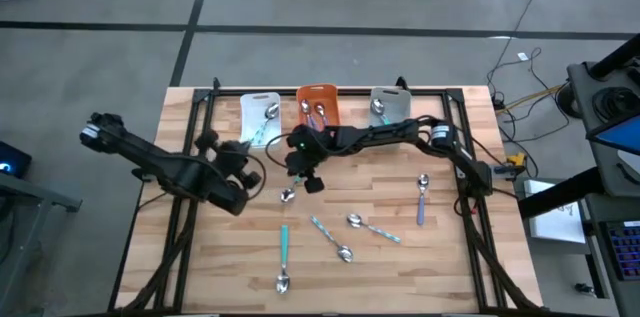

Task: Sort silverware by color (type)
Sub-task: Put the green spoon into the gray bin

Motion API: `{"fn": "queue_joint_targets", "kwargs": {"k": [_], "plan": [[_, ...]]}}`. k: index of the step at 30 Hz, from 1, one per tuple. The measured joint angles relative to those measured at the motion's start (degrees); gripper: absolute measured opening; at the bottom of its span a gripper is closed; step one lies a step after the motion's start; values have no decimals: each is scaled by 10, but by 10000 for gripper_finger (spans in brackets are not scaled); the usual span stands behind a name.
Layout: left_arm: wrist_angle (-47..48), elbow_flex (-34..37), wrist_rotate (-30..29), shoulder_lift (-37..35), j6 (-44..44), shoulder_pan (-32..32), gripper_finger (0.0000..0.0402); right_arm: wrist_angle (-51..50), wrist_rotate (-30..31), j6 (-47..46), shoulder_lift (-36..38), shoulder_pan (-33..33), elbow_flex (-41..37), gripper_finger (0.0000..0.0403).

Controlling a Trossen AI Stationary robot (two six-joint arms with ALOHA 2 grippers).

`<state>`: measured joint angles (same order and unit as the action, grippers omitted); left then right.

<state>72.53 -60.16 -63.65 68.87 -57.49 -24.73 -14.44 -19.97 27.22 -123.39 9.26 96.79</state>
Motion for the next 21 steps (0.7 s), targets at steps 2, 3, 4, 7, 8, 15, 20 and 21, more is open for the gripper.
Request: {"fn": "queue_joint_targets", "kwargs": {"k": [2,3,4,7,8,15,20,21], "plan": [[0,0,-36,-20,15,0,0,-30,0,19,-8,-1,14,34],[0,0,-52,-28,19,0,0,-46,0,27,-13,-1,21,40],[0,0,-68,-36,21,0,0,-61,0,35,-17,-2,28,47],[0,2,-103,-55,35,0,0,-102,0,54,-23,-2,39,68],[0,3,-109,-60,39,0,0,-105,0,56,-25,-2,41,75],[0,32,-134,-86,45,0,0,-106,5,48,-45,-2,45,131],[-1,63,-137,-96,27,0,0,-103,30,43,-68,-2,65,164],[-2,70,-137,-98,24,0,0,-103,37,46,-75,-2,69,168]]}}
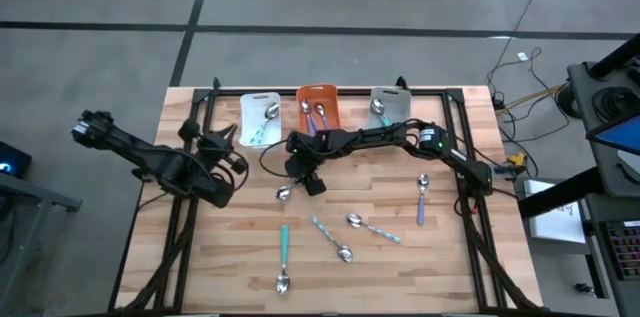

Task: Sort silverware by color (type)
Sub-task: Put the green spoon into the gray bin

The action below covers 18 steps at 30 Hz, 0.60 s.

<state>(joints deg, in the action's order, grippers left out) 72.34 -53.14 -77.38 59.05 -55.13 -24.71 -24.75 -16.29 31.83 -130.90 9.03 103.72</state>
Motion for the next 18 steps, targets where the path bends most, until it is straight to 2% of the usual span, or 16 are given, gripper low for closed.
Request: {"fn": "queue_joint_targets", "kwargs": {"k": [6,10,15,18], "plan": [[-1,38,-1,-17,-19,1,0,-34,2,8,-33,0,44,161],[-1,49,-1,-34,-19,1,0,-61,7,-2,-48,0,74,117],[-1,50,-3,-50,-19,1,0,-80,0,-31,-58,0,94,33],[-2,50,-14,-54,-26,1,0,-84,-11,-62,-49,0,93,29]]}}
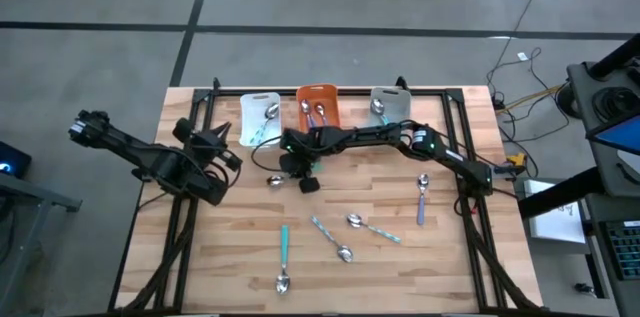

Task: Sort silverware by color (type)
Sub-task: Put the green spoon into the gray bin

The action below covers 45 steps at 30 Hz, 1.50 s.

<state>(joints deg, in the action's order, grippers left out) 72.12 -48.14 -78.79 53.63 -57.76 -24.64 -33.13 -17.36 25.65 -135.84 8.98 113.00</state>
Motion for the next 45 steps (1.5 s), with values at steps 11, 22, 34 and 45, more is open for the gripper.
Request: {"fn": "queue_joint_targets", "kwargs": {"k": [11,22,34,45], "plan": [[-2,0,-26,9,-13,0,0,-76,13,-166,91,-1,-3,29],[-1,0,-36,12,-13,0,0,-184,89,-301,200,76,-8,29],[10,27,14,11,24,0,0,-152,240,-459,363,240,-209,29],[-11,47,63,12,58,0,0,-19,257,-566,471,315,-421,29]]}}
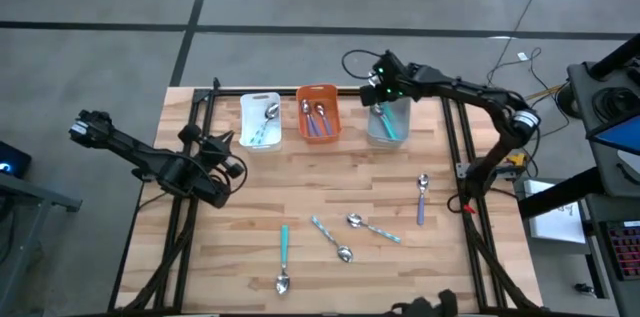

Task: Sort silverware by color (type)
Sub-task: Put the green spoon into the gray bin

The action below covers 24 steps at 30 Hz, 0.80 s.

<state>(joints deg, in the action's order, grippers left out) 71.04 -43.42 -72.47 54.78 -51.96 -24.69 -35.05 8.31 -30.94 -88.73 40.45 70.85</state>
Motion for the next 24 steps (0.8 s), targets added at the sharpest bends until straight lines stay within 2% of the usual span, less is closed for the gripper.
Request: {"fn": "queue_joint_targets", "kwargs": {"k": [10,24], "plan": [[0,0,0,0,0,0,0,43,37,-52,14,0,-96,29],[0,0,-5,0,1,0,0,76,38,-46,5,0,-149,29]]}}
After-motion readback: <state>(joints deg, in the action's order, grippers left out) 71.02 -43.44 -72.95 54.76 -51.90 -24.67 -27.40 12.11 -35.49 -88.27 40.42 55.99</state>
